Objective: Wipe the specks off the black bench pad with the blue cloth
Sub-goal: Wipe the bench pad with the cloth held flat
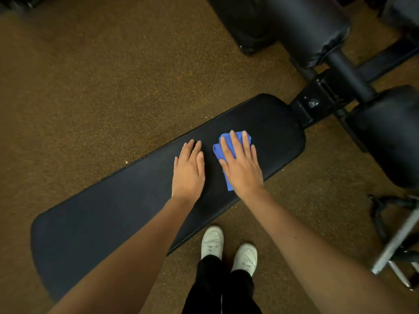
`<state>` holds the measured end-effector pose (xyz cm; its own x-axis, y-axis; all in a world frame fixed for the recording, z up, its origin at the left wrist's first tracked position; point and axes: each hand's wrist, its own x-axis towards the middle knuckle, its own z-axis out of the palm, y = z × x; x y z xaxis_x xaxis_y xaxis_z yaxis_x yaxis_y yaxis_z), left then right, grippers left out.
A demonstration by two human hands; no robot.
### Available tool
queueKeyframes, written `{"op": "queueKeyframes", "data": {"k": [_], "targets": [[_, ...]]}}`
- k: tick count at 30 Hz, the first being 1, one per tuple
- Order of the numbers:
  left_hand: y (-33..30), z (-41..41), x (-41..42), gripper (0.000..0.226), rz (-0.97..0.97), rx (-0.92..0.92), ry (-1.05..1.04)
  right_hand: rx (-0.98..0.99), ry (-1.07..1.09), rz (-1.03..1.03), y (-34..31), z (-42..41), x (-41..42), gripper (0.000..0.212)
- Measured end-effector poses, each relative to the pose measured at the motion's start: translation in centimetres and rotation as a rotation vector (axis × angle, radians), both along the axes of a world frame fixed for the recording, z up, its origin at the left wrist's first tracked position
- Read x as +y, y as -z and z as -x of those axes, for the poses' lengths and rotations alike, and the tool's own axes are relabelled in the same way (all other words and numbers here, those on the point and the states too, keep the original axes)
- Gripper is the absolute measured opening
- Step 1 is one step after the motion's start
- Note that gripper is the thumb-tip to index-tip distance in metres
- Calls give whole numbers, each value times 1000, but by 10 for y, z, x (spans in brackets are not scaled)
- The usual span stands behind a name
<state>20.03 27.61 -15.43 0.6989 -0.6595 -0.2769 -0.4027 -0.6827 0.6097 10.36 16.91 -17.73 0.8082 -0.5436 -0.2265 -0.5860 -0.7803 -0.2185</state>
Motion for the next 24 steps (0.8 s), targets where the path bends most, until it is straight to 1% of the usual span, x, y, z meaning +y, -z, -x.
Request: {"op": "queueKeyframes", "data": {"k": [3,5,8,9,11,12,13,14,15,16,17,18,19,22,24], "targets": [[-1,-3,-4,45,15,-26,5,12,133,10,-2,2,-22,59],[-4,-3,-8,44,30,-40,5,20,231,-2,-8,4,-20,59],[-10,2,-18,41,42,-55,-10,26,324,-96,-14,9,-4,58],[-10,4,-23,38,34,-57,-9,2,338,-154,-17,12,1,56],[-11,10,-34,32,-6,-23,-16,-116,388,-273,-25,19,8,49],[-12,14,-40,31,-35,13,-28,-191,440,-273,-29,24,8,46],[-13,17,-46,31,-68,51,-40,-237,516,-220,-32,30,8,44],[-14,22,-52,33,-105,83,-45,-243,618,-172,-35,34,7,44],[-15,28,-58,36,-139,108,-39,-217,730,-184,-38,38,5,45],[-15,34,-63,41,-169,130,-27,-186,834,-271,-41,41,4,46],[-15,40,-67,47,-199,152,-13,-165,919,-405,-42,41,4,47],[-16,45,-70,52,-226,169,-3,-156,980,-531,-43,41,3,48],[-15,50,-71,57,-250,175,-3,-150,1013,-615,-43,40,3,49],[-14,57,-72,61,-263,176,-33,-134,1041,-704,-44,38,3,54],[-13,58,-69,60,-216,238,-72,-107,1019,-710,-45,40,3,62]]}}
